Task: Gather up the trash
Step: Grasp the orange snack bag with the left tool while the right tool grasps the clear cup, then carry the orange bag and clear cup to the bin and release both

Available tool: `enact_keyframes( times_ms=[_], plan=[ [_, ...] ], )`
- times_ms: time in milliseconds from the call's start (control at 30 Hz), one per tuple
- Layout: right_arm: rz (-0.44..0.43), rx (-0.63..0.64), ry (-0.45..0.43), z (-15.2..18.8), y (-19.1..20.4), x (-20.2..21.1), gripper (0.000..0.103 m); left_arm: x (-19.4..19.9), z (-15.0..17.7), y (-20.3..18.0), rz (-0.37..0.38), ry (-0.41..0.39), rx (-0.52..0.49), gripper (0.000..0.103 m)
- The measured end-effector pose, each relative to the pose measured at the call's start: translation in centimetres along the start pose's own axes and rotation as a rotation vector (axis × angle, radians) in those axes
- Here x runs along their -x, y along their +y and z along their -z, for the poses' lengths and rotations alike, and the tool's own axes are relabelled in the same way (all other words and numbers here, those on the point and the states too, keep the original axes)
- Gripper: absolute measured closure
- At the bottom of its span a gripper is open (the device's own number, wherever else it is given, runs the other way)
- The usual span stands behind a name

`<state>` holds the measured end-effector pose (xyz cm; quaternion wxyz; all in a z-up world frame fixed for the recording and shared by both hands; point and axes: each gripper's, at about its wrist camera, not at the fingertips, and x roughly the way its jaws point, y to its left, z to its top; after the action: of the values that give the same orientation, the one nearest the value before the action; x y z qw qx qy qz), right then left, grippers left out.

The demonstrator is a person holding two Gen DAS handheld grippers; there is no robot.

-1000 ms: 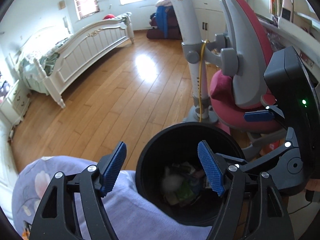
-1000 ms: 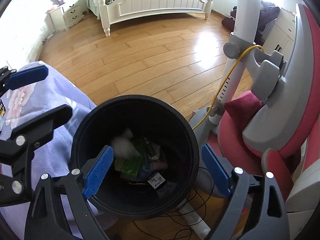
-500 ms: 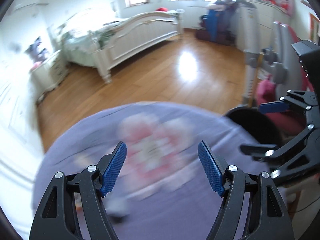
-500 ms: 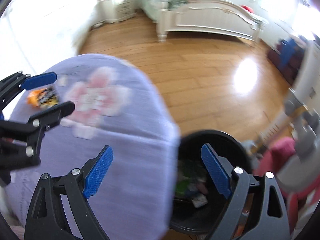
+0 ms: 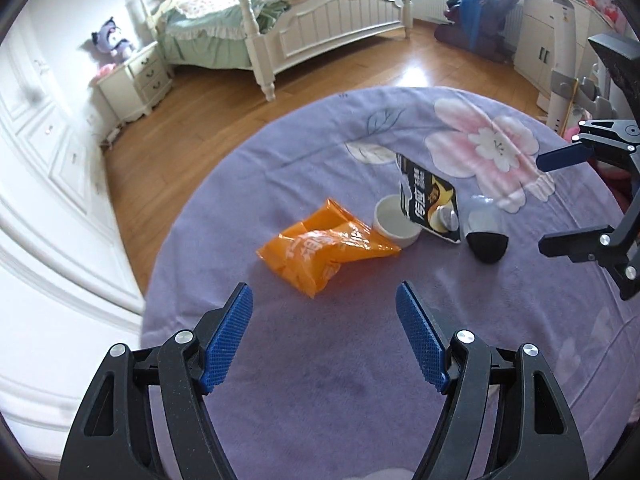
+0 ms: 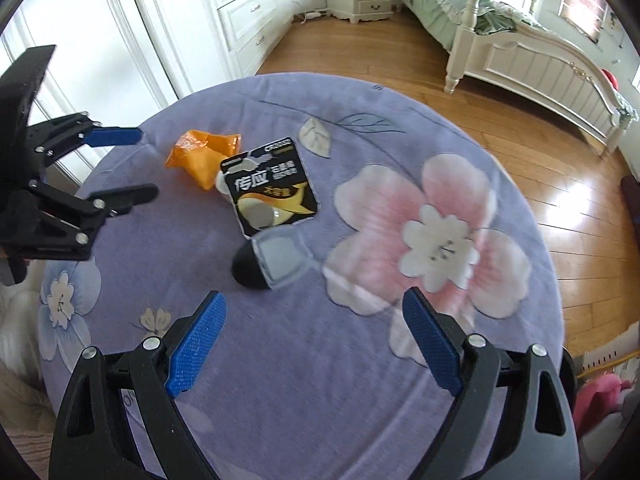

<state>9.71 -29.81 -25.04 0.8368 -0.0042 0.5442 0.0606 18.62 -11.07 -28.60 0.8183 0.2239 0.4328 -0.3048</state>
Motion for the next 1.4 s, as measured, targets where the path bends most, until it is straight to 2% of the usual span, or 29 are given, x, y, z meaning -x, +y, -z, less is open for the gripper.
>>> enact_keyframes(
  times_ms=[133, 200, 233, 267, 567, 667, 700, 733, 800, 967, 1067, 1167, 1267, 1400],
  plan=[
    [-0.004, 0.010, 0.015, -0.5, 0.1, -0.2, 0.015, -3.2, -0.9, -0.2, 0.054, 0.021, 0.007, 0.030],
    [-0.003, 0.012, 0.022, -0.6, -0.1, -0.2, 0.015, -4.3, -1.5, -0.1, 0.102, 0.026, 0.012, 0.050],
    [-0.005, 0.012, 0.026, -0.7, -0.1, -0.3, 0.015, -4.5, -1.9, -0.1, 0.115, 0.024, 0.022, 0.070],
    [-0.007, 0.015, 0.030, -0.7, -0.2, -0.4, 0.015, -4.5, -2.2, 0.1, 0.106, 0.031, 0.025, 0.083],
    [-0.092, 0.056, 0.045, -1.7, 0.8, -2.9, 0.016, -2.4, -1.4, -0.1, 0.081, 0.012, 0.021, 0.086],
    [-0.110, 0.084, 0.053, -2.0, 1.4, -3.9, 0.028, -1.0, -1.4, -0.1, 0.072, -0.009, 0.017, 0.086],
    [-0.100, 0.103, 0.041, -2.2, 1.7, -3.9, 0.046, -0.5, -1.4, -0.2, 0.071, -0.015, 0.017, 0.086],
    [-0.084, 0.116, 0.036, -2.3, 1.8, -3.9, 0.049, -0.2, -1.5, -0.1, 0.069, -0.018, 0.020, 0.086],
    [-0.117, 0.086, 0.044, -2.4, 1.3, -3.7, 0.050, 0.3, -1.4, -0.2, 0.059, -0.019, 0.023, 0.086],
    [-0.109, 0.083, 0.042, -0.9, 1.0, -2.9, 0.050, 1.2, -1.7, -1.3, 0.065, -0.032, 0.015, 0.086],
    [-0.102, 0.061, 0.011, 0.6, 0.3, -0.9, 0.050, 1.6, -2.2, -3.3, 0.087, -0.041, -0.015, 0.086],
    [-0.067, 0.019, -0.027, 2.4, -1.3, 1.6, 0.050, 1.7, -3.4, -6.6, 0.130, -0.053, -0.060, 0.086],
    [0.013, -0.059, -0.056, 5.0, -4.7, 4.7, 0.050, 1.5, -5.2, -11.1, 0.184, -0.072, -0.122, 0.086],
    [0.190, -0.203, -0.077, 9.6, -11.8, 9.3, 0.050, 0.6, -8.4, -18.4, 0.280, -0.094, -0.205, 0.086]
  ],
)
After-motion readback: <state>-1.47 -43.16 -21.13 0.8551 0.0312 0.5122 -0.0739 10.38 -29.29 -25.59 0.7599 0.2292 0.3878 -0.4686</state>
